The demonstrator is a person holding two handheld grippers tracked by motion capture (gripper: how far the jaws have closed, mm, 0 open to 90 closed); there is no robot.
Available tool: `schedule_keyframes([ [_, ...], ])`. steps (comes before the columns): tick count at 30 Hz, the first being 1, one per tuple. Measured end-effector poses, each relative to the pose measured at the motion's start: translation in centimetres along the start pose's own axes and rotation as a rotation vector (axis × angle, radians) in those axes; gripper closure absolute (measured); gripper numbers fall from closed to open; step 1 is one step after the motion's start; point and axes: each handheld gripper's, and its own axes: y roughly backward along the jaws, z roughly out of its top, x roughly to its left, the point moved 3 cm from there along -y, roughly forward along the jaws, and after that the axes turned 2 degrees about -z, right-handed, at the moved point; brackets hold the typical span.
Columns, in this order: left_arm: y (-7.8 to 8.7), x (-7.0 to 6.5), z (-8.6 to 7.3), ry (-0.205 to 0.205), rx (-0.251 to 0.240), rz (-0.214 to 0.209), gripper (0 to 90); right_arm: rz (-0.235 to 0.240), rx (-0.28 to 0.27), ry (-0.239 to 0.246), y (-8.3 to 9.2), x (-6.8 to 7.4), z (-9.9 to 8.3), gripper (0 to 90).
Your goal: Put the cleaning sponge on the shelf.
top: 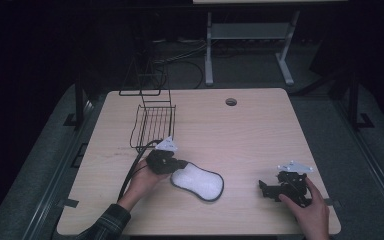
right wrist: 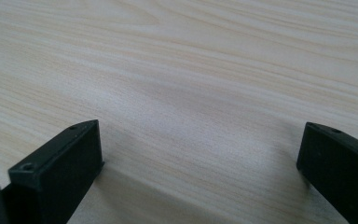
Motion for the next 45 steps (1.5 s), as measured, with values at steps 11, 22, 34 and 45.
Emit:
schedule_keyframes([
  [11, -0.7, 0.2, -0.6, 0.0, 0.042, 0.006, 89.8, 0.0, 0.0, 0.0, 0.0, 0.0, 0.0, 0.0],
  [22, 0.3, 0.0, -1.4, 0.014, 0.052, 0.011, 89.8, 0.0, 0.0, 0.0, 0.0, 0.0, 0.0, 0.0],
  [34, 1.6, -0.6, -2.7, 0.039, 0.051, 0.012, 89.8, 0.0, 0.0, 0.0, 0.0, 0.0, 0.0, 0.0],
  [45, 3.3, -1.3, -4.5, 0.071, 0.05, 0.022, 89.8, 0.0, 0.0, -0.001, 0.0, 0.0, 0.0, 0.0],
])
